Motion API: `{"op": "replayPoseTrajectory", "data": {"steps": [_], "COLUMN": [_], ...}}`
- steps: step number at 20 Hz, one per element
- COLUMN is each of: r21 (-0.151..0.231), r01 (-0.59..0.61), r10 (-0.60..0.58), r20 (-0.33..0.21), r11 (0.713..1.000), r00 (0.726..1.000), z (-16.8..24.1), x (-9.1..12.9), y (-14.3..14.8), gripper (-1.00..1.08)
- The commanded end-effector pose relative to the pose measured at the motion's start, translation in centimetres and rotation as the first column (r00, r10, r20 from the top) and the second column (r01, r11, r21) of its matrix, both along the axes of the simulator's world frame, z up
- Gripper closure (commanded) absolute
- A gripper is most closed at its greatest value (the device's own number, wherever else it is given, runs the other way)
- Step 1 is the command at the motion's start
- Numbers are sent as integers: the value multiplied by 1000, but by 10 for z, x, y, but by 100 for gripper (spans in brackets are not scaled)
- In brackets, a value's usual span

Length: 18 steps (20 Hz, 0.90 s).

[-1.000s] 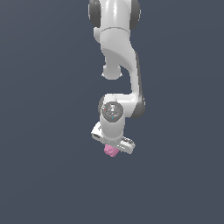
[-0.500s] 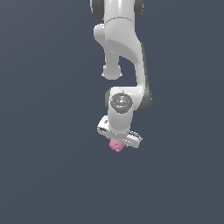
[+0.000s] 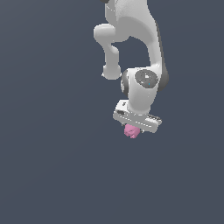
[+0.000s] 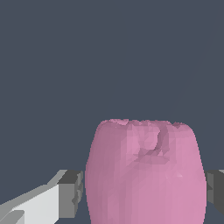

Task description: Pick up the object and move it to a goal position.

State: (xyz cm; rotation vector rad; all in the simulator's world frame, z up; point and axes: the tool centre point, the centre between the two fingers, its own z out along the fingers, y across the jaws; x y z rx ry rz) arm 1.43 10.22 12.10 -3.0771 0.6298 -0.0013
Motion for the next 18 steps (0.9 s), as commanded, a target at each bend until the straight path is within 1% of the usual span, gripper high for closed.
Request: {"op": "replayPoseTrajectory", "data": {"steps": [1,6,10,14,18], "r21": [0,-1,-1,-1,-1], "r01": [0,0,1,1,1], "r10": [0,0,-1,-1,-1], "r20": [0,0,0,0,-1], "r11": [1000,1000,1000,1000,1000], "r00": [1000,1000,1000,1000,1000], "z": [16,43,60,71,73], "x": [-14,-36,-49,-56,-57], "y": [20,57,80,93,97], "gripper": [108,108,108,108,108]}}
